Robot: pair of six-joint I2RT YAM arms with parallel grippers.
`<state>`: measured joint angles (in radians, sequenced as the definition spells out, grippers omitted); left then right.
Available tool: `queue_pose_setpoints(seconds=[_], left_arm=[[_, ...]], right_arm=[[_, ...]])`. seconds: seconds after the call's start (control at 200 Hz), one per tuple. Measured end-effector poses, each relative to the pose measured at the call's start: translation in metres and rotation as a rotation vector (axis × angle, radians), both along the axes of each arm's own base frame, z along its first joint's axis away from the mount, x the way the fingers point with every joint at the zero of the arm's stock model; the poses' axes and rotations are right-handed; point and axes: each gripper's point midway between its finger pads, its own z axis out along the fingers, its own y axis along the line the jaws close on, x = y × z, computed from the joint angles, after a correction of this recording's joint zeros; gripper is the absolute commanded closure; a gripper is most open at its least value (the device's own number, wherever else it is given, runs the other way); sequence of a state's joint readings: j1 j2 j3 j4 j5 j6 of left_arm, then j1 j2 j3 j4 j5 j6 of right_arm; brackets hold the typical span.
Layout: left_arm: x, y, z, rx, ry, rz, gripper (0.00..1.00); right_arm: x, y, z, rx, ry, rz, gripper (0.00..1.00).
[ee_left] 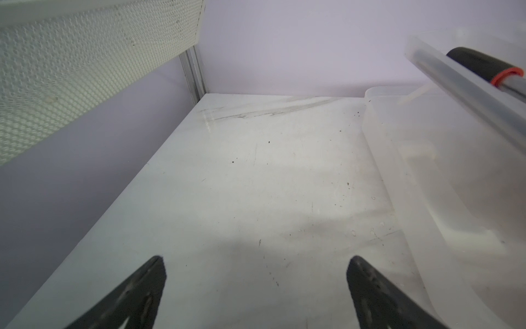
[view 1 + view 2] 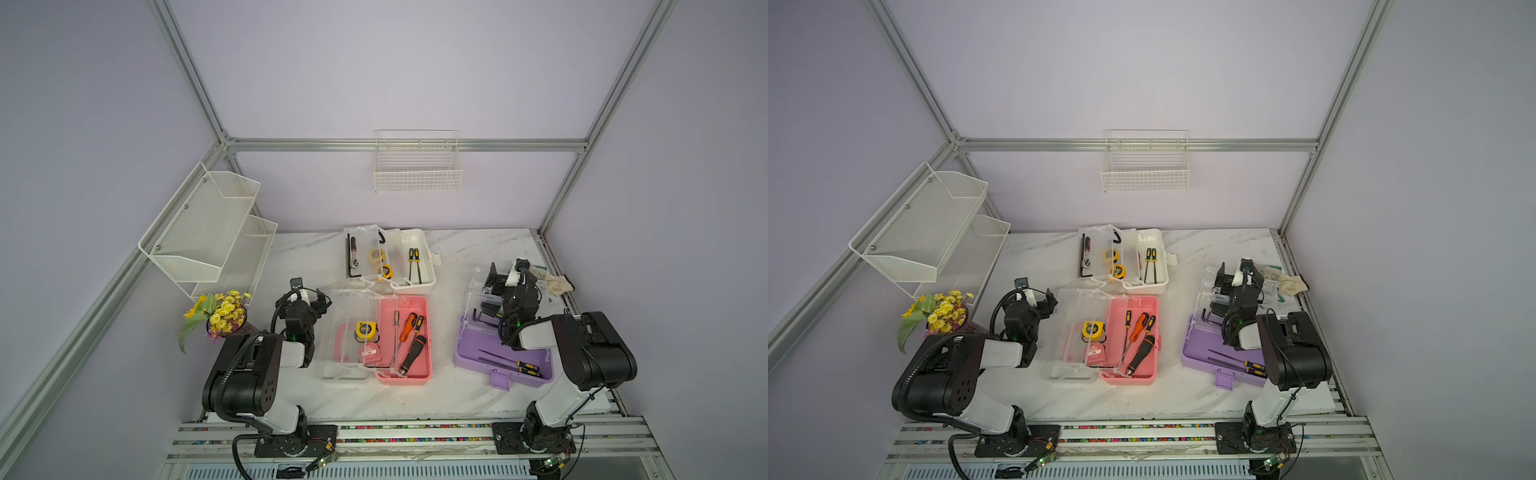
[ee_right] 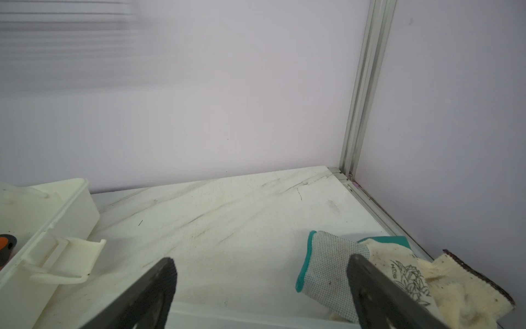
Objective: Close toolboxes
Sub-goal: Close the toolbox lid.
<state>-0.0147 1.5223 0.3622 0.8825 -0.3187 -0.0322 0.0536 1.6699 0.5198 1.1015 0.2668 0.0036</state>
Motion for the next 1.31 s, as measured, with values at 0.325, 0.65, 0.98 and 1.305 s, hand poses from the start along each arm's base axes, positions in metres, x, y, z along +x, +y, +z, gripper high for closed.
queue_pose_setpoints(seconds=[0.325, 0.65, 0.98, 1.305], left_arm=[[-0.003, -0.002, 0.057, -0.091, -0.007, 0.063, 0.0], [-0.034, -0.029, 0.054, -0.36, 0.118, 0.048, 0.09], [-0.097, -0.054, 0.03, -0.543, 0.334, -0.001, 0.3], [-0.13, -0.066, 0.018, -0.665, 0.387, -0.013, 0.44]], right_arm=[[0.003, -0.018, 0.038, 0.128, 0.129, -0.13, 0.03], [0.002, 0.007, 0.066, 0.348, 0.245, -0.035, 0.03], [-0.006, 0.058, 0.044, 0.395, 0.399, 0.152, 0.06], [-0.012, 0.1, 0.047, 0.367, 0.44, 0.296, 0.03]])
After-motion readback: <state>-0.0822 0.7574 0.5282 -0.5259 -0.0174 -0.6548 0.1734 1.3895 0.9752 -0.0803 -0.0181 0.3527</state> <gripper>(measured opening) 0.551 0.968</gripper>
